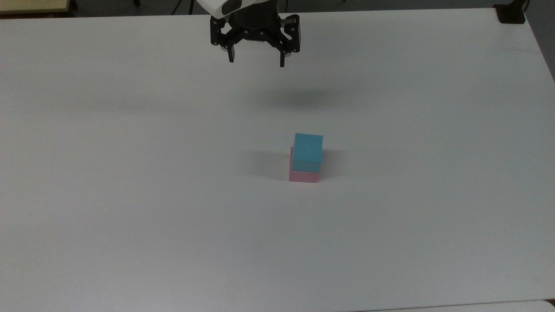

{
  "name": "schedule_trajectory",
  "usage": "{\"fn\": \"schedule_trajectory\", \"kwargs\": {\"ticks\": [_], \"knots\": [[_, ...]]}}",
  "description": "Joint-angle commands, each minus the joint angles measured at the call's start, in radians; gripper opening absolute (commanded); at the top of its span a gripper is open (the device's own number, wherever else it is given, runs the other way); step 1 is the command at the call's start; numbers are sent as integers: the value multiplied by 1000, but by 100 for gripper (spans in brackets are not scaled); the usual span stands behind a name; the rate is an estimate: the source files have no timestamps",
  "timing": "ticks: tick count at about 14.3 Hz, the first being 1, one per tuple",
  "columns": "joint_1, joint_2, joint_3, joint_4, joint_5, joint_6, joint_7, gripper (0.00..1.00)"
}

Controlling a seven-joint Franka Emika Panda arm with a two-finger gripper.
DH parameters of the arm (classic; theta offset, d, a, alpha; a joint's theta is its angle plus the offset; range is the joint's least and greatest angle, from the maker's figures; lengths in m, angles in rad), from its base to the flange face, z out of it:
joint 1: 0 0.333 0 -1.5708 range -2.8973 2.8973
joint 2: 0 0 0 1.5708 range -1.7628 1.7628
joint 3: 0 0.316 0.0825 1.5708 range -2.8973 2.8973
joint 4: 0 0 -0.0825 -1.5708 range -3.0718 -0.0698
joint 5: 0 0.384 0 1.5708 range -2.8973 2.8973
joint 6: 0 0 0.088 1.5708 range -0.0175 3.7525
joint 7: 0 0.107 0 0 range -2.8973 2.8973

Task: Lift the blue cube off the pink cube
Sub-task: 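Lower the open gripper down onto the light blue cube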

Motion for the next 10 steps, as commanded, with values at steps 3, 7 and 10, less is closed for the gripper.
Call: {"fn": "schedule_trajectory", "kwargs": {"ticks": [3,7,10], "knots": [[10,-6,-9,-15,10,-3,-15,100],[20,27,-7,-13,11,29,-4,100],[54,85,1,-13,11,115,58,100]]}}
